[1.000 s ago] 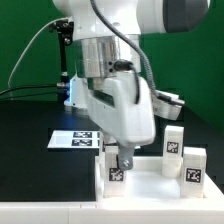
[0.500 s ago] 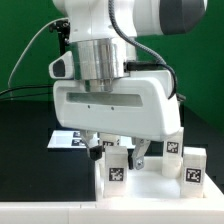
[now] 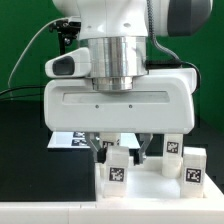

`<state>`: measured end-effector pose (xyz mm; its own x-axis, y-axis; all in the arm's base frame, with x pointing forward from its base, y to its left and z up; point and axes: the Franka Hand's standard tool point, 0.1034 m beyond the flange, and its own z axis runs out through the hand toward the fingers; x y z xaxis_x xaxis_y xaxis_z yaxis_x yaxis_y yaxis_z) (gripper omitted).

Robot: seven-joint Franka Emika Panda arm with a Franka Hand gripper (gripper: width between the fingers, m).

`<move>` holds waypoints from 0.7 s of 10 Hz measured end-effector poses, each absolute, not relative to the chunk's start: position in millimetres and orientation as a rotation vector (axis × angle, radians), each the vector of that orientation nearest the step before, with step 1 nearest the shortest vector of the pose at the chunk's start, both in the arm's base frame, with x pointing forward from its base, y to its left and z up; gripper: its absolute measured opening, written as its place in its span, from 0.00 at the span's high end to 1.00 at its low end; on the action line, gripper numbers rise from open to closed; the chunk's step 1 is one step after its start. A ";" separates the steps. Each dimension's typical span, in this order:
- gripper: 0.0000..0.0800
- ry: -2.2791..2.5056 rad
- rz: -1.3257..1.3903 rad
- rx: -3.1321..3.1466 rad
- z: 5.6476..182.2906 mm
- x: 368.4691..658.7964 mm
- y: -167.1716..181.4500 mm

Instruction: Assemble square table

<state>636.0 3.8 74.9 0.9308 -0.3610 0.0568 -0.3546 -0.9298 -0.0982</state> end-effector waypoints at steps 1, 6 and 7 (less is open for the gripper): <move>0.59 0.702 -0.105 -2.972 73.9 635.1 0.4; 0.64 1.706 -0.062 -2.530 72.8 633.6 3.0; 0.64 1.944 -0.045 -2.328 72.8 634.4 3.9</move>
Offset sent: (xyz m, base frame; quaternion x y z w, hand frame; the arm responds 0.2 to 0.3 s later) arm -0.0018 -0.0131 0.0012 -0.0688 0.0199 0.2787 0.9577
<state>634.4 3.9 72.8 0.1803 -0.9825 -0.0469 -0.9793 -0.1748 -0.1019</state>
